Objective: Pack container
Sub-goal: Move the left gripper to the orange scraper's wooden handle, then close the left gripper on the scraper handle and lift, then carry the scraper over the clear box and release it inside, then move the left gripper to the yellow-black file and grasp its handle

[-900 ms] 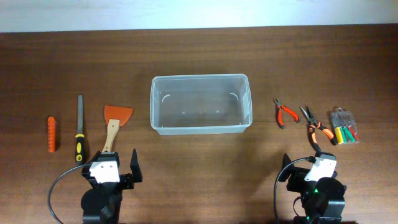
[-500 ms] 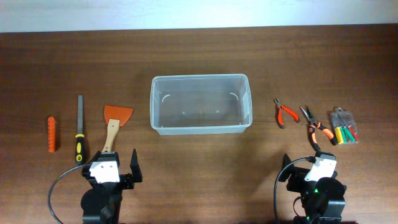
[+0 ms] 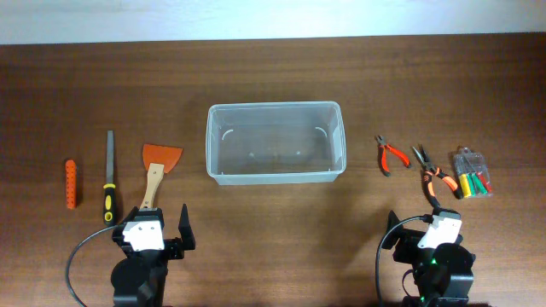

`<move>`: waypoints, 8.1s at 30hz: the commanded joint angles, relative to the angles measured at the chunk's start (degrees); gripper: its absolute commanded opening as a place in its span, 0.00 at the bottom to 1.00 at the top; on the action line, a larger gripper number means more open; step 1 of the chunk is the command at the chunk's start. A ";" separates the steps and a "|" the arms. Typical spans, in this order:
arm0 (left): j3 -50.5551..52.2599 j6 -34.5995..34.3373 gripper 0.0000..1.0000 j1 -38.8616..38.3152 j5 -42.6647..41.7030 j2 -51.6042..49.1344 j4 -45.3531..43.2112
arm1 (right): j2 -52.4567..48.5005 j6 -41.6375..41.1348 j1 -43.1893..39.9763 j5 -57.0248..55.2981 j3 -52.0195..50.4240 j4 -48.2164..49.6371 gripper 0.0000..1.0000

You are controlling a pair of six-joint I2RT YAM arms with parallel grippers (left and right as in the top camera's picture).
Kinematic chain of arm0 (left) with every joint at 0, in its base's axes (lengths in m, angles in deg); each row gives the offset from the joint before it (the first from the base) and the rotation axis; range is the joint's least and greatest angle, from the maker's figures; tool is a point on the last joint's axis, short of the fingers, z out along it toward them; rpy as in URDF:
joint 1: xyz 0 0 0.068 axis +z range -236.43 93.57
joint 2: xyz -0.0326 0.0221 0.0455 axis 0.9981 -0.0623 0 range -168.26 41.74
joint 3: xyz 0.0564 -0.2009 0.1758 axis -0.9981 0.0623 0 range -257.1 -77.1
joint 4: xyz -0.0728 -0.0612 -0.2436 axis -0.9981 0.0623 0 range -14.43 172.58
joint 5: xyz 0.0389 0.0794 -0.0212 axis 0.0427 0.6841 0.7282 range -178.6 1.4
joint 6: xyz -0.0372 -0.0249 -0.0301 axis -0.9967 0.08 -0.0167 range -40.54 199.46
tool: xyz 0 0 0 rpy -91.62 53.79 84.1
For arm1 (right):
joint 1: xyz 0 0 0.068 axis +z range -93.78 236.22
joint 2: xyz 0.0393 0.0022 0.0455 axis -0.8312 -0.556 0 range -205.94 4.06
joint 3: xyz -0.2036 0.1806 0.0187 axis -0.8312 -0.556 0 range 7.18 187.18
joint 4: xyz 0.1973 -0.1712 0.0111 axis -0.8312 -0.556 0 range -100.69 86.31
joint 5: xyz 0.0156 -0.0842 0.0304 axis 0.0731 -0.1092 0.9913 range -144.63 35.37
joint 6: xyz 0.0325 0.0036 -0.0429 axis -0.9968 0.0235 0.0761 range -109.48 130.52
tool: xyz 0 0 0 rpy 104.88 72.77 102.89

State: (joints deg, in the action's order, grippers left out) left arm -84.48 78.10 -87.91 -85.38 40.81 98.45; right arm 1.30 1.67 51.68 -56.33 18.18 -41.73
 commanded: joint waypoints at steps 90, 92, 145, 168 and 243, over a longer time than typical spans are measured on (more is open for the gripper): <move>-74.95 12.24 0.68 10.91 -0.61 -122.01 33.53 | -92.50 -10.10 -11.30 19.02 72.15 -26.03 0.99; -74.44 11.26 0.66 10.91 -0.13 -122.01 33.18 | -92.50 -10.10 -11.30 19.02 72.15 -26.03 0.98; -122.16 53.81 0.02 -20.02 -2.80 -117.20 47.01 | -92.50 -10.10 -11.26 19.28 72.15 -28.68 0.99; -117.00 55.87 0.99 -26.93 -1.68 -134.44 47.08 | -92.50 -10.10 -11.26 19.26 72.15 -29.07 0.98; -66.75 16.98 0.76 29.99 -2.45 -116.39 28.63 | -92.50 -9.44 -11.26 17.53 72.15 -27.34 0.98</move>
State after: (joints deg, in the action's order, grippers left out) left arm -153.18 92.39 -58.29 -86.95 -73.96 127.82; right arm -91.05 -8.34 40.75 -37.86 89.44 -69.07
